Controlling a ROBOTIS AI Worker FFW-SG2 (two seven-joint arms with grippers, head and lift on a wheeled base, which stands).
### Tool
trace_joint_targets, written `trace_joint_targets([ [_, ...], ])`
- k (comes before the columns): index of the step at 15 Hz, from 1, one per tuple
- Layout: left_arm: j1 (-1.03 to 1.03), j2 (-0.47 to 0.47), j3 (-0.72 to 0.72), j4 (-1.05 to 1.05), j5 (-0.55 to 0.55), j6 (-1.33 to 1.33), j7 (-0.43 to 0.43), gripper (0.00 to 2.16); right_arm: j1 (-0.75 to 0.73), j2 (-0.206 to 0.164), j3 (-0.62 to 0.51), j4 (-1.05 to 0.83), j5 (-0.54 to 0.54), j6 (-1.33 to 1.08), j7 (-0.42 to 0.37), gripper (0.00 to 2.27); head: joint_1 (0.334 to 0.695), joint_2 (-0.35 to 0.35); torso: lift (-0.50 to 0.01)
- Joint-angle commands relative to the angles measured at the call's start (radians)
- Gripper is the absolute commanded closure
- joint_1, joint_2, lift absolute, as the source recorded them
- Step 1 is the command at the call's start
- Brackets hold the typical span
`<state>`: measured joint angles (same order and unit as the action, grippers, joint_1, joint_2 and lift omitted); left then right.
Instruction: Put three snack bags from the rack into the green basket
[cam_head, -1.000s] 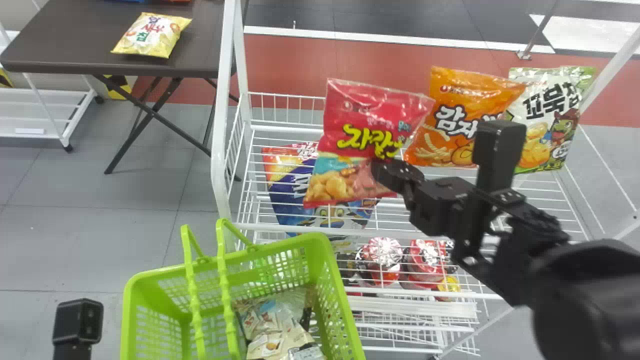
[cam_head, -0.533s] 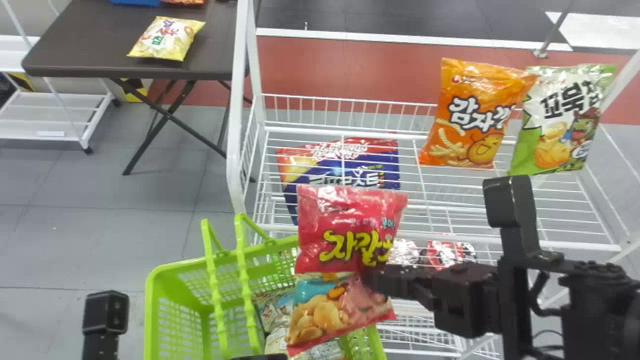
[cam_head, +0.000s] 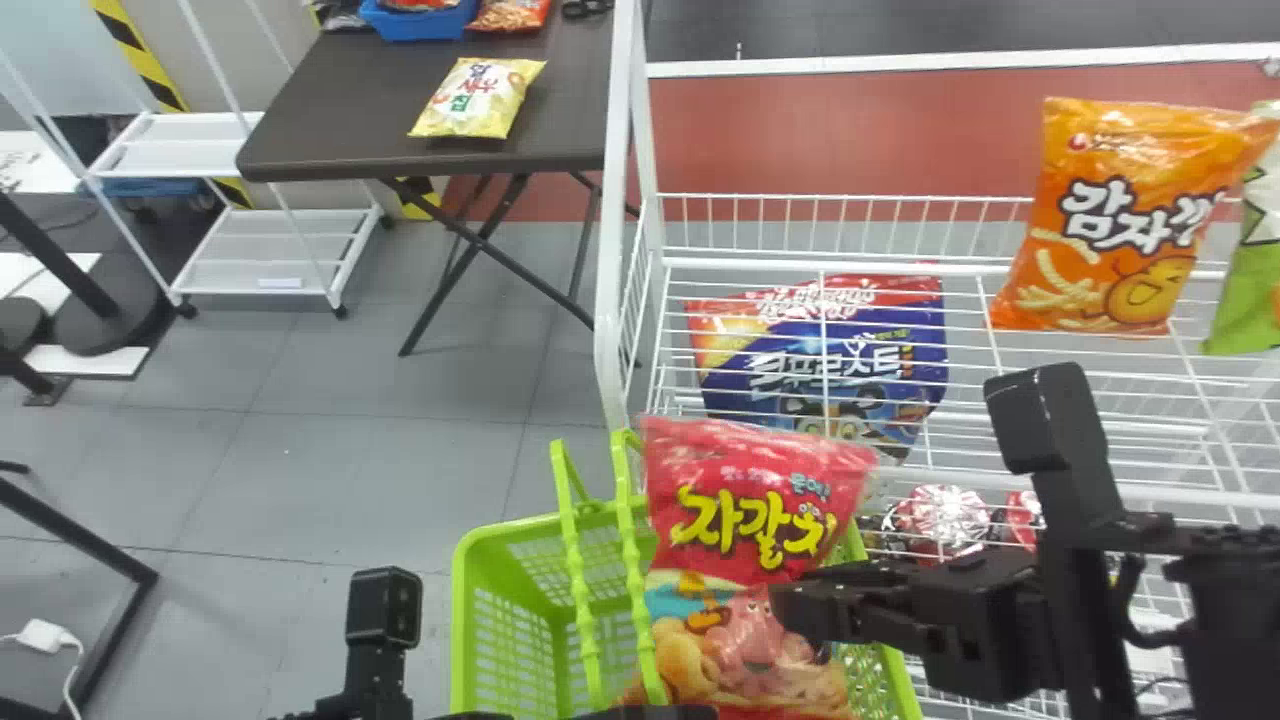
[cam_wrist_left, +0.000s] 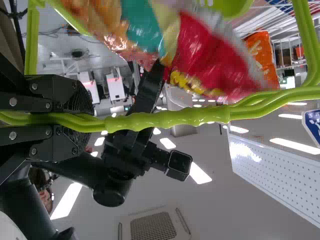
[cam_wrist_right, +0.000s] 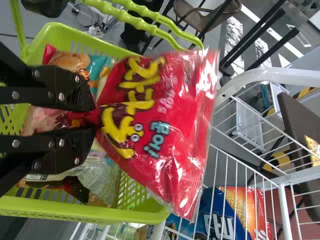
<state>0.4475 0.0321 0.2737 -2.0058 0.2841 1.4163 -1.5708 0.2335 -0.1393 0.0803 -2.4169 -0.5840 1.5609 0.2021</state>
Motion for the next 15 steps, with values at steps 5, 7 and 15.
trace_joint_targets([
  [5,-0.003,0.0,0.002,0.005,0.001,-0.003,-0.01,2.15,-0.006,0.0,-0.217,-0.021,-0.039,0.011,0.01,0.04,0.695,0.096,0.0],
  [7,0.0,0.0,0.01,0.007,0.003,-0.003,-0.01,2.15,-0.019,0.0,-0.307,-0.019,0.055,0.011,0.007,0.05,0.695,-0.005,0.0],
  [15,0.002,0.0,0.009,0.018,0.003,-0.003,-0.01,2.15,-0.168,-0.006,-0.519,0.395,0.415,-0.638,0.071,0.04,0.695,-0.35,0.0],
])
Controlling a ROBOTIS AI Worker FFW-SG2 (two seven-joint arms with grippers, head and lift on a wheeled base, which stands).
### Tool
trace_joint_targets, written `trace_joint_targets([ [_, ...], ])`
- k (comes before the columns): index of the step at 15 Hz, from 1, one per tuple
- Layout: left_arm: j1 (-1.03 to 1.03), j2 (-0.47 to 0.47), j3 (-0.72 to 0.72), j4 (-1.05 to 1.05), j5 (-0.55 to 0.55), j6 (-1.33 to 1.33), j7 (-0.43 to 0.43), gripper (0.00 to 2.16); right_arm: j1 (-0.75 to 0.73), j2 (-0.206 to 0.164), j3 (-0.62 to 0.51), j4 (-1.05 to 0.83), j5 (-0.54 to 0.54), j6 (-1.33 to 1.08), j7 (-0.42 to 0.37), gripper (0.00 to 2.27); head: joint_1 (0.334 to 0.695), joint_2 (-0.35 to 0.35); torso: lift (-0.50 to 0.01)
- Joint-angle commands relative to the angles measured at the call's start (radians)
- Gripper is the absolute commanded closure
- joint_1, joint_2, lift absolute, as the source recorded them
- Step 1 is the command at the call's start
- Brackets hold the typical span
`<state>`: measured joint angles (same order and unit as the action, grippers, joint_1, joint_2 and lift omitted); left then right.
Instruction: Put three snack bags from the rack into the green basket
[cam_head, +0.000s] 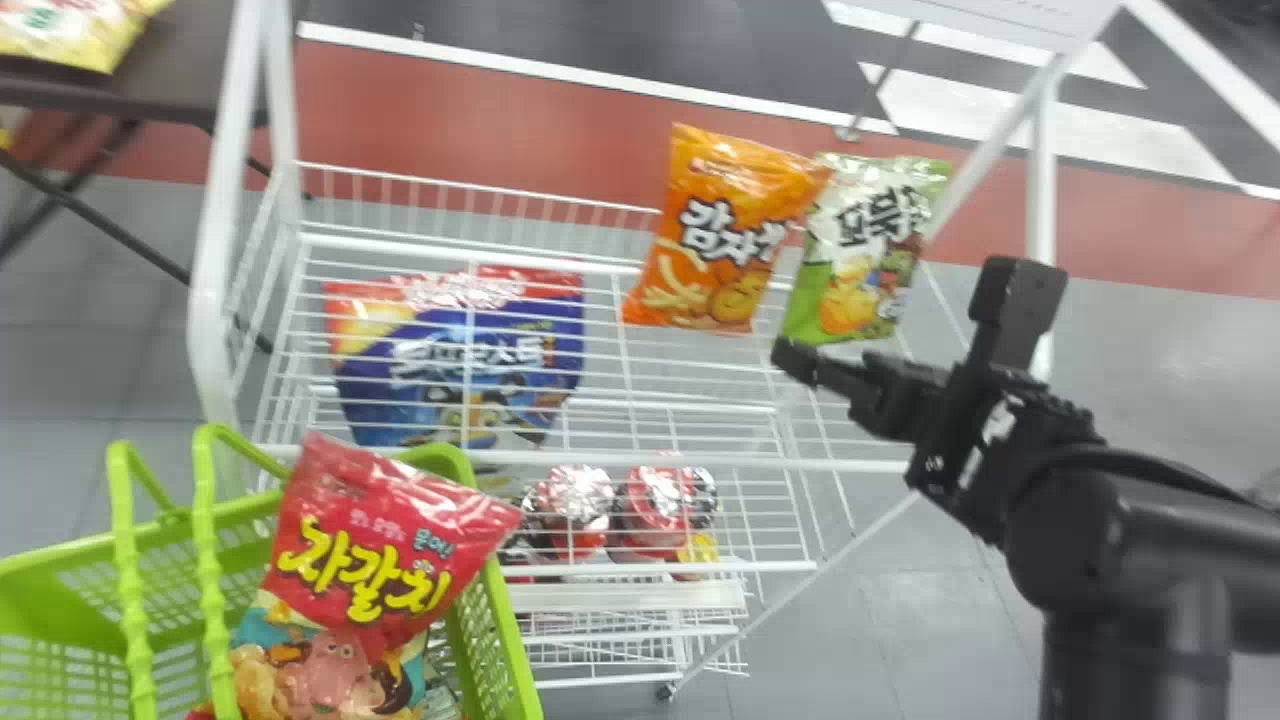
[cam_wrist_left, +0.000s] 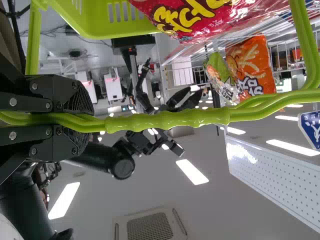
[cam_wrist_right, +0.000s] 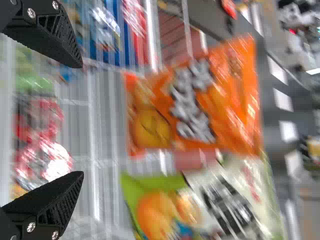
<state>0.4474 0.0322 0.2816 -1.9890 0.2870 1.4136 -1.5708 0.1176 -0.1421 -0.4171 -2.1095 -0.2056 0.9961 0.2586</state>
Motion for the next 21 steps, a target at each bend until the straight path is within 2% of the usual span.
trace_joint_targets([
  [1,0.005,0.0,0.002,0.001,0.001,0.0,-0.01,2.15,-0.092,-0.004,-0.032,0.154,0.074,-0.153,0.025,0.04,0.695,-0.35,0.0],
  [6,0.025,0.0,0.005,-0.002,0.004,-0.003,-0.01,2.15,-0.262,-0.016,-0.022,0.448,0.183,-0.356,0.05,0.04,0.695,-0.35,0.0],
  [9,0.037,0.0,0.007,-0.005,0.009,-0.006,-0.01,2.15,-0.357,-0.016,0.011,0.603,0.313,-0.389,0.05,0.15,0.695,-0.35,0.0],
  [10,0.042,0.0,0.01,-0.007,0.011,-0.006,-0.01,2.15,-0.38,-0.014,0.026,0.643,0.359,-0.389,0.05,0.29,0.695,-0.35,0.0],
  [12,0.051,0.0,0.022,-0.008,0.014,-0.009,-0.01,2.15,-0.381,-0.013,0.031,0.652,0.374,-0.392,0.05,0.92,0.695,-0.35,0.0],
  [14,0.063,0.0,0.033,-0.017,0.021,-0.009,-0.01,2.15,-0.358,-0.005,0.038,0.638,0.374,-0.389,0.031,2.05,0.695,-0.35,0.0],
  [16,0.068,0.0,0.033,-0.027,0.023,-0.009,-0.01,2.15,-0.317,0.004,0.034,0.579,0.364,-0.38,0.03,2.26,0.695,-0.35,0.0],
  [18,0.076,0.0,0.033,-0.039,0.023,-0.009,-0.01,2.15,-0.28,0.026,0.011,0.503,0.341,-0.374,0.028,2.26,0.695,-0.35,0.0],
  [21,0.085,0.0,0.033,-0.051,0.023,-0.006,-0.01,2.15,-0.228,0.029,-0.017,0.396,0.307,-0.334,0.025,2.26,0.695,-0.35,0.0],
])
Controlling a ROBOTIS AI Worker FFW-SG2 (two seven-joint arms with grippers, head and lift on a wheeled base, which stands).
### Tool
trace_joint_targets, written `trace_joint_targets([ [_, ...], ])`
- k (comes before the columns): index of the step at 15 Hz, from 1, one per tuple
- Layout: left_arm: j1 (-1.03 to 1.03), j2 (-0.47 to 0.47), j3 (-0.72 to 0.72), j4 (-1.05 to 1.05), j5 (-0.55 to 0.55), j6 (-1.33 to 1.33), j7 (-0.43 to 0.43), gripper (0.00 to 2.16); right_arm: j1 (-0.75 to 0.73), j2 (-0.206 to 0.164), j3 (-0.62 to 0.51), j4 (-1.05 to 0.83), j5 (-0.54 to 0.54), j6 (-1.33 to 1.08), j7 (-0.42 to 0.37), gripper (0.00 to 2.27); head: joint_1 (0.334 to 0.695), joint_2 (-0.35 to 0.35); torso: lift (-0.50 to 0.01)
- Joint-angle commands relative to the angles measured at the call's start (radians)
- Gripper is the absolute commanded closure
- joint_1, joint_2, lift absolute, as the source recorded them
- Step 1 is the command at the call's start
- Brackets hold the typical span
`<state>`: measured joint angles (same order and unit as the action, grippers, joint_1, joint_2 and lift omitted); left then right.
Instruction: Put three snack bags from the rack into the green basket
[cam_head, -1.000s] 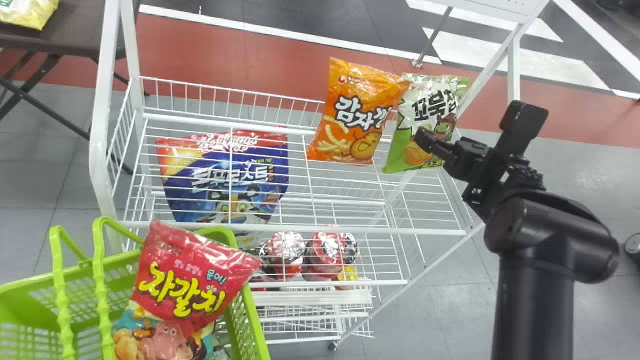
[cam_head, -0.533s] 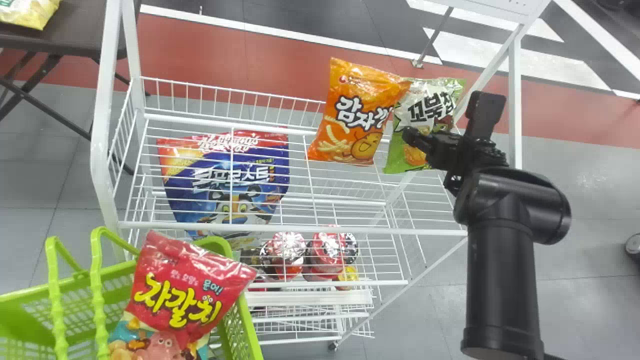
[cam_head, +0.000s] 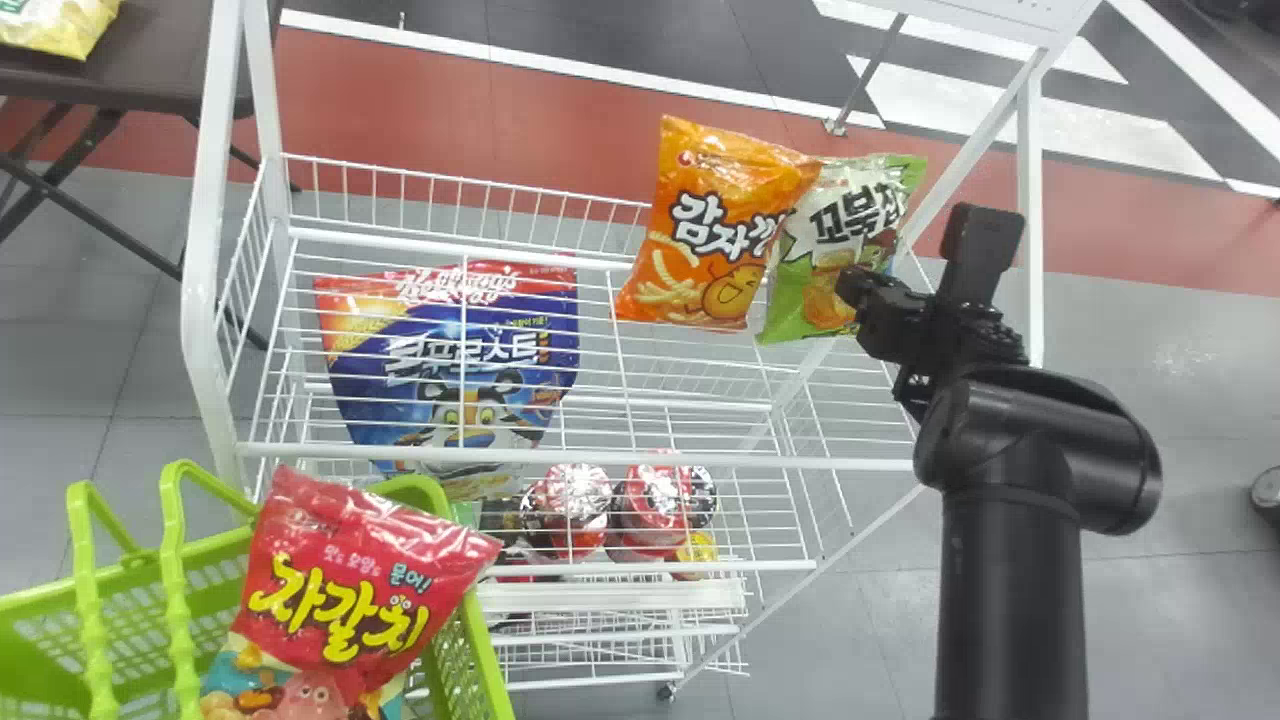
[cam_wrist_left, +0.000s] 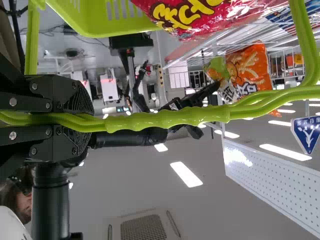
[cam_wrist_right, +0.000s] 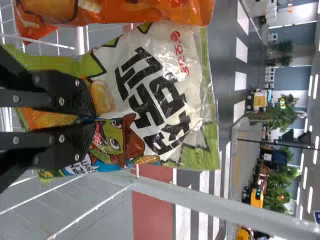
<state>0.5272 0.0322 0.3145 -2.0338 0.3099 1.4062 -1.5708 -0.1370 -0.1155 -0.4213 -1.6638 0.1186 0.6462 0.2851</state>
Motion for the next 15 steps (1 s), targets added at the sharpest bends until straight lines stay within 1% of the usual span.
trace_joint_targets([
  [1,0.008,0.0,0.0,-0.009,0.0,0.001,-0.01,2.15,0.05,0.011,-0.025,-0.099,-0.017,0.025,-0.02,2.26,0.695,-0.35,0.0],
  [2,0.008,0.0,0.0,-0.009,0.0,-0.002,-0.01,2.15,0.065,0.03,-0.037,-0.14,-0.022,0.031,-0.032,2.26,0.695,-0.35,0.0],
  [3,0.01,0.0,0.0,-0.011,0.0,0.001,-0.01,2.15,0.08,0.04,-0.054,-0.175,-0.039,0.047,-0.033,2.26,0.695,-0.35,0.0],
  [5,0.013,0.0,-0.005,-0.016,0.0,0.001,-0.01,2.15,0.126,0.043,-0.068,-0.271,-0.105,0.096,-0.033,2.25,0.695,-0.35,0.0],
  [7,0.017,0.0,-0.005,-0.02,0.0,0.001,-0.01,2.15,0.191,0.056,-0.079,-0.378,-0.185,0.175,-0.033,2.26,0.695,-0.35,0.0],
  [10,0.017,0.0,-0.002,-0.022,0.0,-0.002,-0.01,2.15,0.327,0.103,-0.067,-0.574,-0.287,0.221,-0.033,2.26,0.695,-0.35,0.0],
  [11,0.017,0.0,-0.005,-0.022,0.0,-0.002,-0.01,2.15,0.372,0.114,-0.06,-0.645,-0.326,0.261,-0.033,2.26,0.695,-0.35,0.0],
  [13,0.016,0.0,-0.005,-0.022,0.0,-0.002,-0.01,2.15,0.453,0.116,-0.056,-0.787,-0.435,0.39,-0.033,2.26,0.695,-0.35,0.0],
  [15,0.011,-0.002,-0.006,-0.022,0.0,-0.002,-0.01,2.15,0.539,0.116,-0.022,-0.896,-0.528,0.473,-0.032,2.26,0.695,-0.35,0.0],
])
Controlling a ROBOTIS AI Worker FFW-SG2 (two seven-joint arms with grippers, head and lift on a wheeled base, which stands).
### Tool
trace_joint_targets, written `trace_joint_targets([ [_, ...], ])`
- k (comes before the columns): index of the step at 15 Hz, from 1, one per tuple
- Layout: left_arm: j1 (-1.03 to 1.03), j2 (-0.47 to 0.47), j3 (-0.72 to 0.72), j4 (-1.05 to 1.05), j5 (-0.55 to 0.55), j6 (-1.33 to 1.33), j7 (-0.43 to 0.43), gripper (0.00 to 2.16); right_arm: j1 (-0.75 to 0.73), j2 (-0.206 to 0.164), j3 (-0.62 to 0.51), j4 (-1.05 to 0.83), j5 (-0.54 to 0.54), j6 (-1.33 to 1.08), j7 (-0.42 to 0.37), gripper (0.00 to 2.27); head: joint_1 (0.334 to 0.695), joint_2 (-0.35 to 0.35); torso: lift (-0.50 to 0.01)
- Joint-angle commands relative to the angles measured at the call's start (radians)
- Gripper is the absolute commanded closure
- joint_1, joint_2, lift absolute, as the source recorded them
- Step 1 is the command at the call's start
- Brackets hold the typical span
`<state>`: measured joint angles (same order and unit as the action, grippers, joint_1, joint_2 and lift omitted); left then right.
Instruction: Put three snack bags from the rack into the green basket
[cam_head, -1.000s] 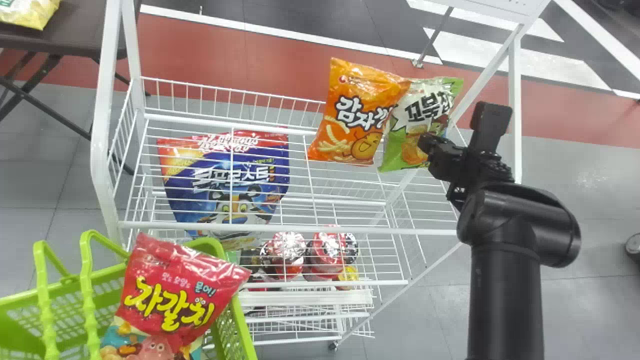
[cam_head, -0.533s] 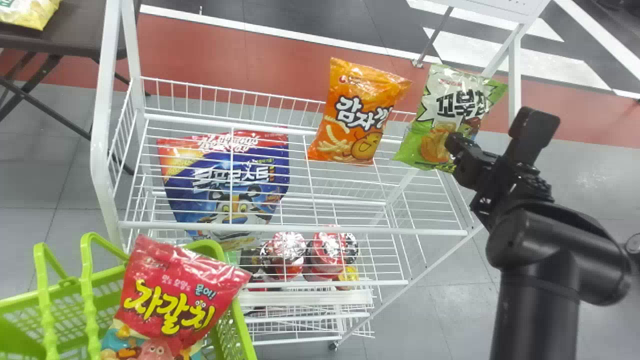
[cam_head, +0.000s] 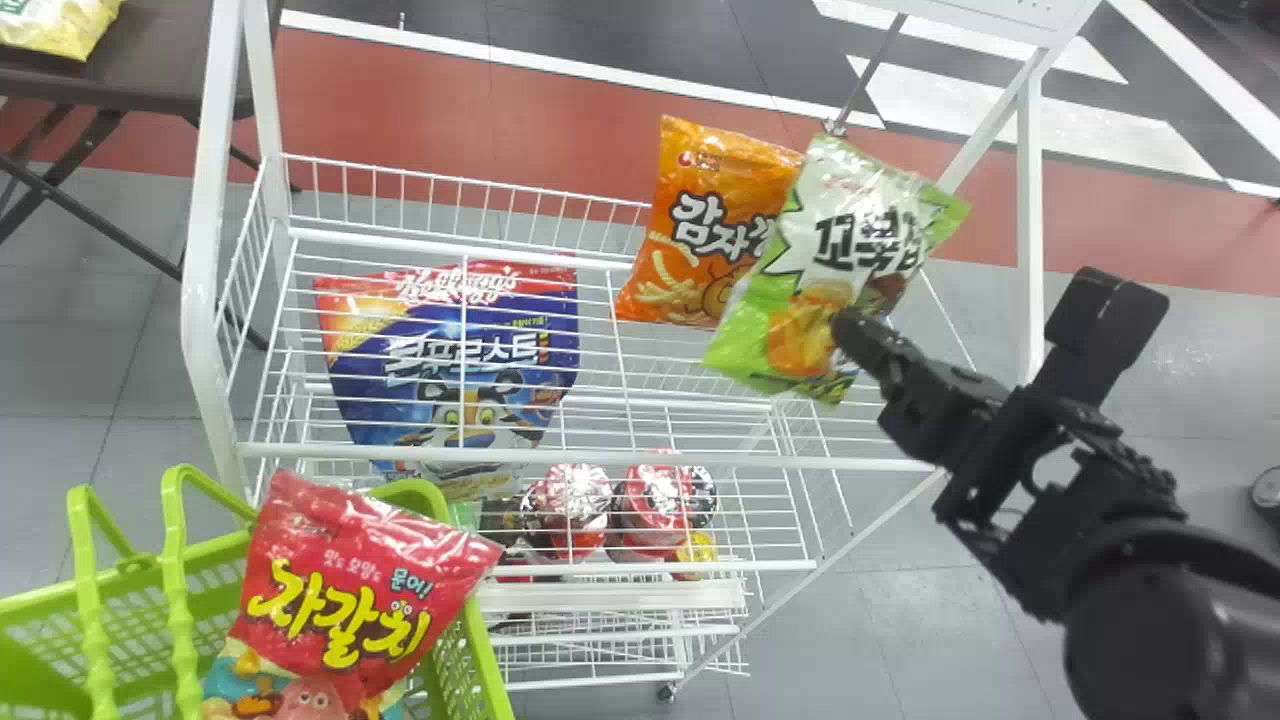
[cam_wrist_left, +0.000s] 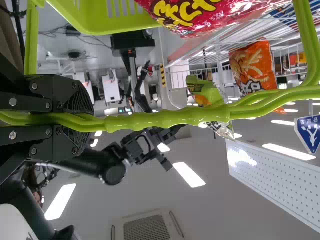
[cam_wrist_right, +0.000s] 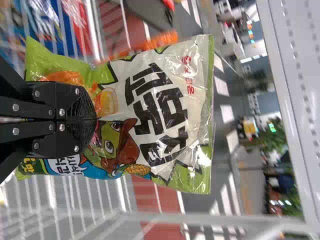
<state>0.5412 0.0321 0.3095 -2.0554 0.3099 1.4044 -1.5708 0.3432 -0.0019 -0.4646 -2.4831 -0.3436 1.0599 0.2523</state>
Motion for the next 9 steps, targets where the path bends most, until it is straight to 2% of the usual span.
trace_joint_targets([
  [1,-0.004,0.0,-0.001,0.0,0.0,0.0,-0.01,2.15,0.1,0.003,0.064,-0.122,-0.094,0.105,0.004,2.26,0.695,-0.35,0.0],
  [3,-0.004,-0.001,0.003,0.001,0.0,0.0,-0.01,2.15,0.138,0.003,0.169,-0.168,-0.098,0.194,0.018,2.26,0.695,-0.35,0.0],
  [4,-0.003,-0.001,0.003,0.003,0.0,0.0,-0.01,2.15,0.14,0.003,0.202,-0.189,-0.127,0.295,0.022,2.26,0.695,-0.278,0.0],
  [5,-0.004,-0.001,0.003,0.004,0.0,0.0,-0.01,2.15,0.14,0.003,0.242,-0.207,-0.143,0.394,0.028,2.26,0.695,-0.278,0.0],
  [6,-0.004,-0.001,0.005,0.001,0.0,0.003,-0.01,2.15,0.138,0.003,0.285,-0.212,-0.143,0.449,0.028,2.26,0.695,-0.174,0.0],
  [8,-0.004,-0.001,0.0,0.0,0.005,0.003,-0.01,2.15,0.132,0.003,0.377,-0.204,-0.124,0.512,0.028,2.26,0.695,-0.08,0.0],
  [9,-0.007,-0.001,-0.004,0.001,0.005,0.003,-0.01,2.15,0.128,0.003,0.426,-0.188,-0.103,0.512,0.028,2.26,0.695,0.007,0.0],
])
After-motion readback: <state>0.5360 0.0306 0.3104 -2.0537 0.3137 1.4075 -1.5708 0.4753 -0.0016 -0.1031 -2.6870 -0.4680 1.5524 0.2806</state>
